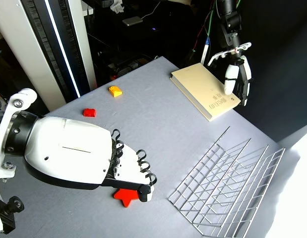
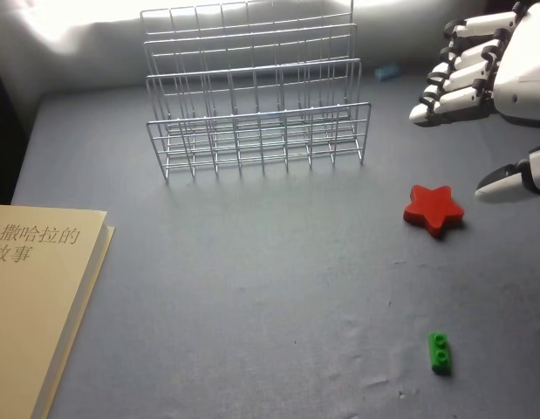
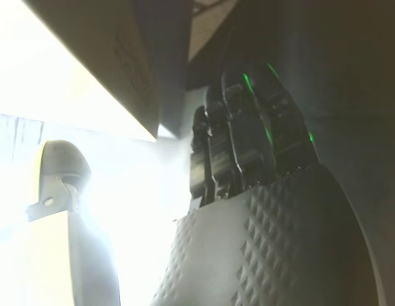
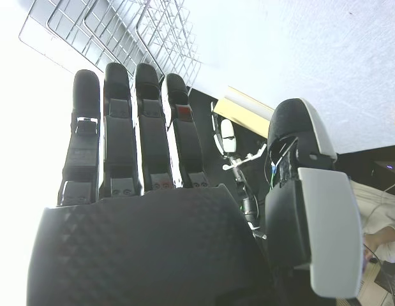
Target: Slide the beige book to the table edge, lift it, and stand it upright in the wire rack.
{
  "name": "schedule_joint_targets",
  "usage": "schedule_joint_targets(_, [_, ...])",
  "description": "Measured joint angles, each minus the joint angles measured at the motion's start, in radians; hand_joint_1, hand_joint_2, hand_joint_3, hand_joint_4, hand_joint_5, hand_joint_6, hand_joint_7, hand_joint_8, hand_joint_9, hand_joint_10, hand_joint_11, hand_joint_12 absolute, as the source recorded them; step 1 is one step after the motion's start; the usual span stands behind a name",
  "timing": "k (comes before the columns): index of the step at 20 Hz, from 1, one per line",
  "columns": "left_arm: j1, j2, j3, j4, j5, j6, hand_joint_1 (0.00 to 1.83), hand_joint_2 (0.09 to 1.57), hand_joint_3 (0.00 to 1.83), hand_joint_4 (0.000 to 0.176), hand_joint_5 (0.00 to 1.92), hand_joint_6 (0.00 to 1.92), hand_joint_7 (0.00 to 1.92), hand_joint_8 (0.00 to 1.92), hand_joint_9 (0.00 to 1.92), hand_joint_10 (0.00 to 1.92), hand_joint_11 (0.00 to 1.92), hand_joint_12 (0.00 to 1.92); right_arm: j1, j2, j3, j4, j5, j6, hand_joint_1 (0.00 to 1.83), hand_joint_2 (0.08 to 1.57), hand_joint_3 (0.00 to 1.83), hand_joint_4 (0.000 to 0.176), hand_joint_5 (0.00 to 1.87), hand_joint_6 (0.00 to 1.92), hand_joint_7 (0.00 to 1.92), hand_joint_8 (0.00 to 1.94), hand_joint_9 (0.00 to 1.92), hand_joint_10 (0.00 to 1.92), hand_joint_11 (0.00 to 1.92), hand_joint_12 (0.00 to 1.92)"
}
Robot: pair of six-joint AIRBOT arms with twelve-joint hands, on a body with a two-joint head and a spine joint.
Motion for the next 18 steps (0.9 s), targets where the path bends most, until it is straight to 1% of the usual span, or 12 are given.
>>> schedule_joint_targets(2, [0.003,0.000,0.000,0.008,-0.001,0.000,0.61,1.04,0.00,0.000,0.32,0.00,0.39,0.01,0.41,0.00,0.00,0.98,0.000,0.000,0.000,0.000,0.002,0.000,0.26,1.13,0.00,0.000,0.39,0.01,0.42,0.00,0.40,0.01,0.00,1.06])
schedule_joint_targets(4, [0.013,0.000,0.000,0.023,-0.007,0.000,0.63,1.04,0.00,0.000,0.33,0.00,0.38,0.00,0.40,0.00,0.00,0.91,0.000,0.000,0.000,0.000,0.003,0.001,0.29,1.13,0.00,0.000,0.39,0.00,0.42,0.00,0.40,0.01,0.00,1.05])
schedule_joint_targets(5, [0.021,0.000,0.000,0.032,-0.006,-0.001,0.62,1.04,0.00,0.000,0.32,0.00,0.36,0.00,0.40,0.00,0.00,0.90,0.000,0.000,0.000,0.000,0.003,0.001,0.28,1.13,0.00,0.000,0.40,0.01,0.42,0.00,0.40,0.01,0.00,1.05])
schedule_joint_targets(7, [0.027,0.000,0.000,0.045,-0.003,-0.003,0.64,1.03,0.00,0.000,0.34,0.00,0.38,0.01,0.41,0.00,0.00,0.97,0.000,0.000,0.000,0.000,0.002,0.001,0.26,1.15,0.00,0.000,0.39,0.00,0.42,0.00,0.41,0.01,0.00,1.05])
schedule_joint_targets(8, [0.027,0.000,0.000,0.044,-0.005,-0.004,0.59,1.06,0.00,0.000,0.31,0.00,0.36,0.00,0.39,0.00,0.00,0.94,0.000,0.000,0.000,0.000,0.003,0.001,0.26,1.14,0.00,0.000,0.40,0.00,0.43,0.01,0.42,0.01,0.00,1.05])
schedule_joint_targets(10, [0.036,0.000,0.001,0.061,-0.011,-0.008,0.62,1.05,0.00,0.000,0.33,0.01,0.37,0.00,0.40,0.00,0.00,0.96,0.000,0.000,0.000,0.000,0.005,0.001,0.27,1.14,0.00,0.000,0.39,0.00,0.41,0.00,0.40,0.00,0.00,1.05])
schedule_joint_targets(11, [0.040,0.000,0.001,0.077,-0.011,-0.007,0.63,1.04,0.00,0.000,0.33,0.00,0.37,0.00,0.39,0.00,0.00,0.91,0.000,0.000,0.000,0.000,0.006,0.001,0.27,1.15,0.00,0.000,0.38,0.00,0.41,0.00,0.40,0.00,0.00,1.04])
schedule_joint_targets(13, [0.040,0.000,0.001,0.082,-0.013,-0.009,0.66,1.04,0.00,0.000,0.34,0.00,0.37,0.00,0.39,0.00,0.00,0.96,0.000,0.001,0.000,0.000,0.006,0.001,0.27,1.15,0.00,0.000,0.39,0.00,0.42,0.00,0.40,0.00,0.00,1.06])
schedule_joint_targets(14, [0.040,0.000,0.001,0.082,-0.016,-0.011,0.66,1.04,0.00,0.000,0.35,0.00,0.38,0.00,0.41,0.01,0.00,1.02,0.000,0.001,0.000,0.000,0.007,0.001,0.26,1.15,0.00,0.000,0.39,0.00,0.42,0.00,0.41,0.00,0.00,1.06])
schedule_joint_targets(16, [0.040,0.000,0.001,0.082,-0.019,-0.011,0.64,1.04,0.00,0.000,0.35,0.00,0.39,0.00,0.41,0.01,0.00,1.00,0.000,0.001,0.000,0.000,0.010,0.001,0.27,1.15,0.00,0.000,0.39,0.00,0.43,0.00,0.41,0.00,0.00,1.07])
schedule_joint_targets(17, [0.040,0.000,0.001,0.085,-0.019,-0.011,0.64,1.04,0.00,0.000,0.35,0.00,0.41,0.01,0.43,0.01,0.00,1.02,0.000,0.001,0.000,0.000,0.009,0.001,0.27,1.15,0.00,0.000,0.38,0.00,0.42,0.00,0.40,0.00,0.00,1.07])
schedule_joint_targets(18, [0.040,0.000,0.001,0.088,-0.019,-0.011,0.65,1.04,0.00,0.000,0.34,0.00,0.39,0.00,0.41,0.00,0.00,1.02,0.000,0.001,0.000,0.000,0.009,0.001,0.26,1.15,0.00,0.000,0.38,0.00,0.42,0.00,0.40,0.00,0.00,1.04])
